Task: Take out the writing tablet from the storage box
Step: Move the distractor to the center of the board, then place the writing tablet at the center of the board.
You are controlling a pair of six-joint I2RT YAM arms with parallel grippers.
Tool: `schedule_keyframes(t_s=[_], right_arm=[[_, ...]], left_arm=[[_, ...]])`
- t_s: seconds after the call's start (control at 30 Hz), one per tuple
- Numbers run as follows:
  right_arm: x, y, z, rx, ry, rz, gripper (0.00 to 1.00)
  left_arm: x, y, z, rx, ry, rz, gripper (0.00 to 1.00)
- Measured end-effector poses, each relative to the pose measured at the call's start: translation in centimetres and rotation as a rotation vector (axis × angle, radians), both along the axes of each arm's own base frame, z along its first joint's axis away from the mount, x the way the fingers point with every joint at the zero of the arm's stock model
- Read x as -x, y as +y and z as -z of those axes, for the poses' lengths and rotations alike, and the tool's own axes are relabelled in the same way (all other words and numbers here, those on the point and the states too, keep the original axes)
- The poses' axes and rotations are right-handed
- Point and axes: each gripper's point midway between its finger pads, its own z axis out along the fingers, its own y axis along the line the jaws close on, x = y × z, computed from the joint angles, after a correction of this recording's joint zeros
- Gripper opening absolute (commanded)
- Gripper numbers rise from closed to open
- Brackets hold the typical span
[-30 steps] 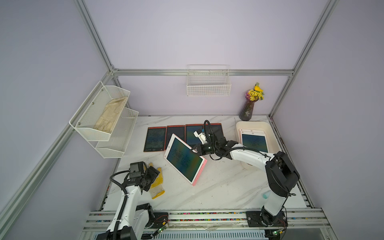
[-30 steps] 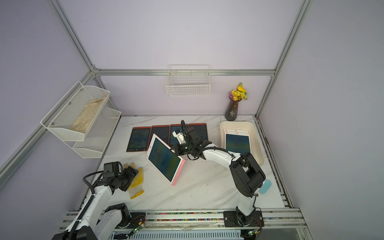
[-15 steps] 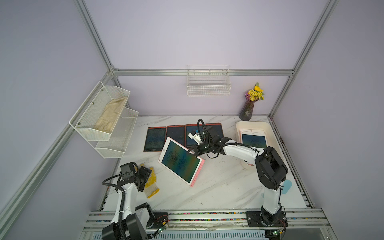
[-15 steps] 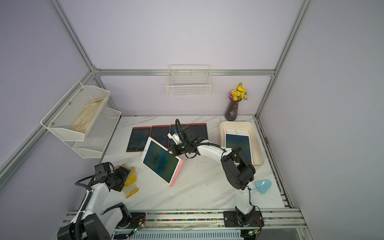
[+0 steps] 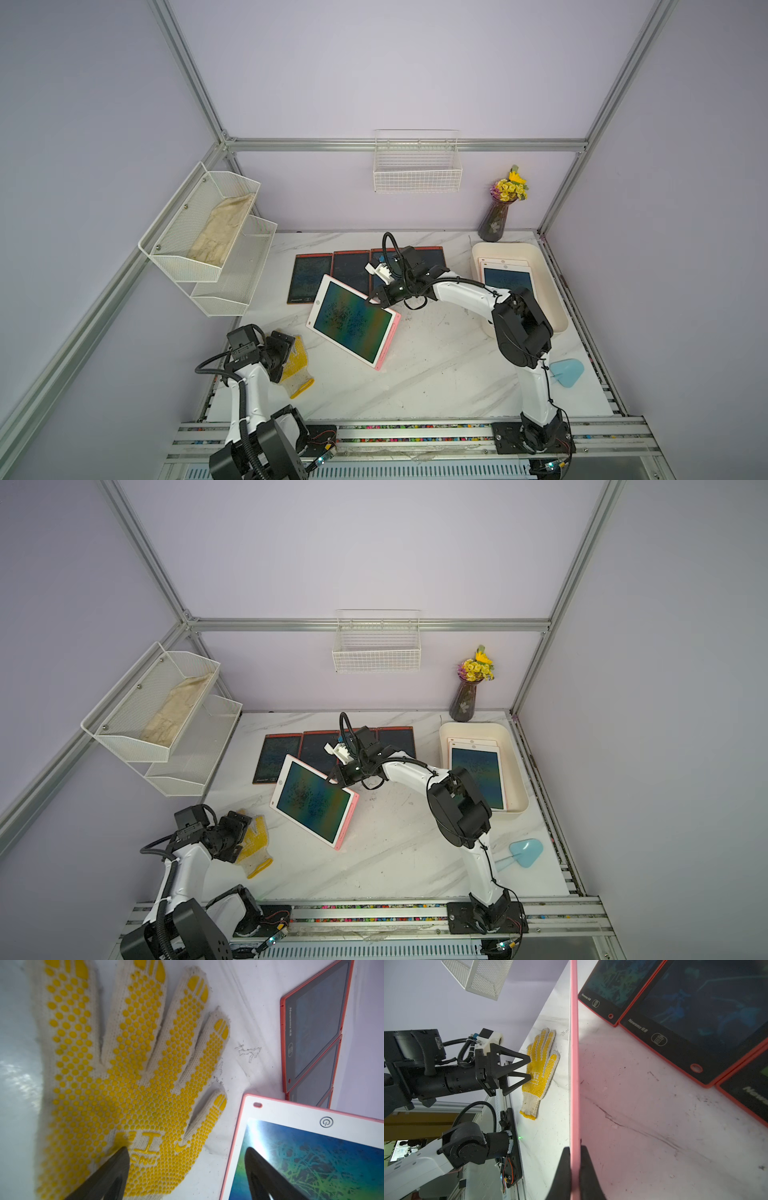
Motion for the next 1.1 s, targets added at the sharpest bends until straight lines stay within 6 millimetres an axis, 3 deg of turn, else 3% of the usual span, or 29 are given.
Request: schedule_keyframes(t_s=[0.33,0.63,0.9,1.1], right_arm=[[-0.2,1.7,0.2,0.008,-0.011,-0.052,0.00],[-0.5,3.4,0.9,0.009,-0.003,-0.102,0.00],[0.6,6.0,1.0,0.000,-0.009,-0.157,0.00],[2.7,8.4,1.9,-0.009,0.021,-0.211,0.00]], left_arm=[[-1.2,0.7,-2.2,-0.024,-0.045,0.029,0.87],[-2.0,0.1,-3.0,-0.006,-0.058,0.120,0.88],[-2.1,-0.4,-3.2,0.009,-0.064,0.148,0.88],[-2.4,0.0,-4.2,-0.011,-0.079,0.159,0.89]])
